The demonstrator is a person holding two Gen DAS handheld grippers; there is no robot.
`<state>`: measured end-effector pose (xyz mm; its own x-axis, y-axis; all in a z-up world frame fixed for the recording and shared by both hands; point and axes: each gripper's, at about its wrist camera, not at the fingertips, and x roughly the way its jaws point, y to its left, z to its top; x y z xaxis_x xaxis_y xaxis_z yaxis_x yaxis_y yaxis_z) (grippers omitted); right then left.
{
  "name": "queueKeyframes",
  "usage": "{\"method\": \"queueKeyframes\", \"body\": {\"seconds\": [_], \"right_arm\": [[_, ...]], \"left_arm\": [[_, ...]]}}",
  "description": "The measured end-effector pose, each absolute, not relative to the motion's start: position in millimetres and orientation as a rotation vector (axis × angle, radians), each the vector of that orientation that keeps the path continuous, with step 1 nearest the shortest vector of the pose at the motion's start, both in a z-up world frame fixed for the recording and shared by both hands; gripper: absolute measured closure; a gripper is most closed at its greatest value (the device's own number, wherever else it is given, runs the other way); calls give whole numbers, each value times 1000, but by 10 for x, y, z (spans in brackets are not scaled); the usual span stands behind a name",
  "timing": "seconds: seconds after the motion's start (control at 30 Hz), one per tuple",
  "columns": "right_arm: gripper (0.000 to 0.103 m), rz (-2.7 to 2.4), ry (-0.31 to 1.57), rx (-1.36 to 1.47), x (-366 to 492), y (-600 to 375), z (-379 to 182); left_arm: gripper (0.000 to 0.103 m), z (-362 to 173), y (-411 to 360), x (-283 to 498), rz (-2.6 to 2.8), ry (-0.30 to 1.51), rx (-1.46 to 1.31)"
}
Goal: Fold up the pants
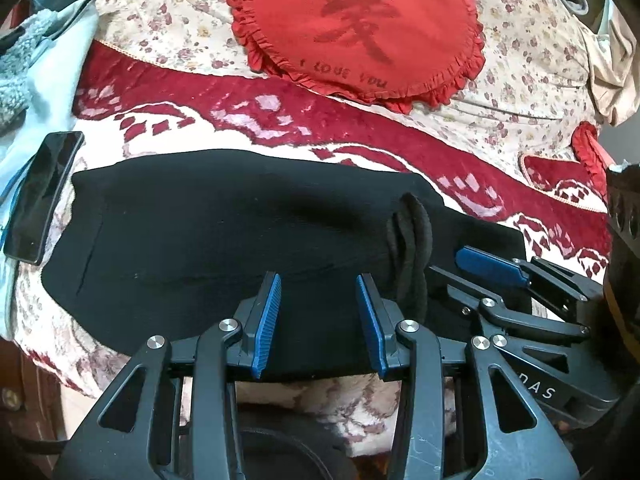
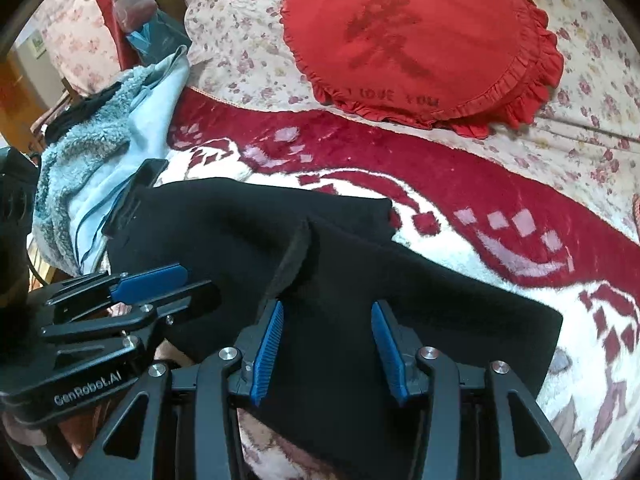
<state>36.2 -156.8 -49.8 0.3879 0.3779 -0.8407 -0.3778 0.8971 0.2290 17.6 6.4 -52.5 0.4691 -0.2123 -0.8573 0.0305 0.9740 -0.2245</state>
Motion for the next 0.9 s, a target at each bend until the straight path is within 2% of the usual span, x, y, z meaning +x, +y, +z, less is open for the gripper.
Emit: {"method": "queueKeyframes", "body": {"seconds": [0.07,0.13,0.17,0.57,0.67,0.9], "right_arm": [[58,481,1070,1,344,-1555,-500],[57,485,1078,0,338,-1524,-527],[57,488,1083,-8,340,-1492,-547],[57,586,1060,-49,309,-1153,-357],[58,626,1067,-35,351,-1021,-360],[55,743,1058,-32,457,-614,-330]], "left_arm": [[64,-507,89,156,-145,1072,-191],[55,-494,113,131,-142,1072,-194],[54,-486,130,117,-140,1071,-199],[54,-379,666,-191,-88,1053,-330],[41,-404,907,-297,-54,1046,-409],[40,-504,1342,-465,39,1018,-505]]}}
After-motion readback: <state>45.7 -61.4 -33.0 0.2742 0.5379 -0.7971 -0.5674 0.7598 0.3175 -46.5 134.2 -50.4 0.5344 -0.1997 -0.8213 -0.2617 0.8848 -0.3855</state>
